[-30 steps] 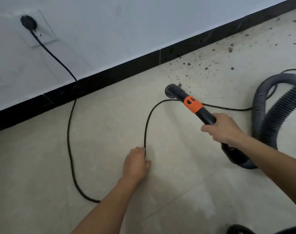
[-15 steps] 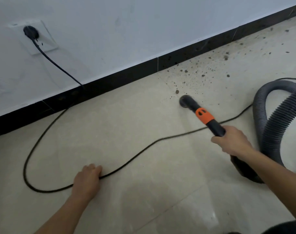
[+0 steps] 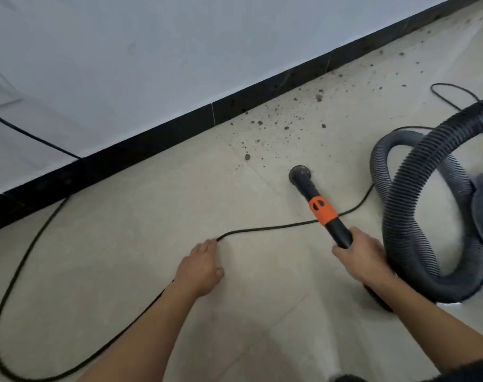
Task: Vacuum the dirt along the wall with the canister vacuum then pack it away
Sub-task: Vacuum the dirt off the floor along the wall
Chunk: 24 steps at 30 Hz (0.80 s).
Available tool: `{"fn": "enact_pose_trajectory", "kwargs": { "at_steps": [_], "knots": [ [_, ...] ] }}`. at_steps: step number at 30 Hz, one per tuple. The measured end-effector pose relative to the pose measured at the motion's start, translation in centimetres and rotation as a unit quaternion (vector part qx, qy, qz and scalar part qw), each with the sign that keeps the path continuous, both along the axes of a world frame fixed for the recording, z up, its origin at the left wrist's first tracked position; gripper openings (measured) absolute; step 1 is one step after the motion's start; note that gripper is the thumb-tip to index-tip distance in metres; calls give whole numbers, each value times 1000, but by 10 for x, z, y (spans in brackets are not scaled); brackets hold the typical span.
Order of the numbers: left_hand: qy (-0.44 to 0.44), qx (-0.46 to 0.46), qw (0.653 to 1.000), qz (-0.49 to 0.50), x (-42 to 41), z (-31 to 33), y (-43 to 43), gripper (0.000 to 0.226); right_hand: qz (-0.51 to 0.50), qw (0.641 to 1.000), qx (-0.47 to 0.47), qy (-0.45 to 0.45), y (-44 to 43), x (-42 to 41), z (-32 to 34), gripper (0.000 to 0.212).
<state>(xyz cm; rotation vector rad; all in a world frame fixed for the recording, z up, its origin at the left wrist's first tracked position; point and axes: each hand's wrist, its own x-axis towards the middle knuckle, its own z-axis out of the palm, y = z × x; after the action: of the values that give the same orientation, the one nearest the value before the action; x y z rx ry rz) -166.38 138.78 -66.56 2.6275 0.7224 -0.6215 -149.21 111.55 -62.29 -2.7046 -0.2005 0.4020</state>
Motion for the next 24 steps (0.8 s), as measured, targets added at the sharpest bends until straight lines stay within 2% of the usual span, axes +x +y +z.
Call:
{"fn": "enact_pose_trajectory", "kwargs": {
  "at_steps": [2, 4, 6, 10, 16, 21, 24],
  "knots": [
    [9, -5, 1000, -7, 11, 0, -4, 78, -75, 995, 69, 13, -9, 14, 0, 21],
    [26, 1, 1000, -14, 24, 1, -8, 77, -89, 992, 84, 21, -10, 17, -2, 23],
    [44, 8, 999, -14, 40, 2, -10, 76, -41, 997, 52, 35, -8, 10, -4, 21],
    [76, -5, 997, 5, 67, 4, -12, 73, 128, 990, -41, 45, 2, 0, -4, 21],
    [53, -9, 998, 20, 72, 1, 10, 61, 93, 995, 0, 29, 45, 27, 0, 30],
    [-23, 29, 997, 63, 80, -10, 57, 51, 255, 964, -68, -1, 81, 7, -10, 34],
    [-33, 85, 994, 63, 86, -23, 98, 57, 267, 960, -81, -19, 102, 20, -9, 31]
  ]
}}
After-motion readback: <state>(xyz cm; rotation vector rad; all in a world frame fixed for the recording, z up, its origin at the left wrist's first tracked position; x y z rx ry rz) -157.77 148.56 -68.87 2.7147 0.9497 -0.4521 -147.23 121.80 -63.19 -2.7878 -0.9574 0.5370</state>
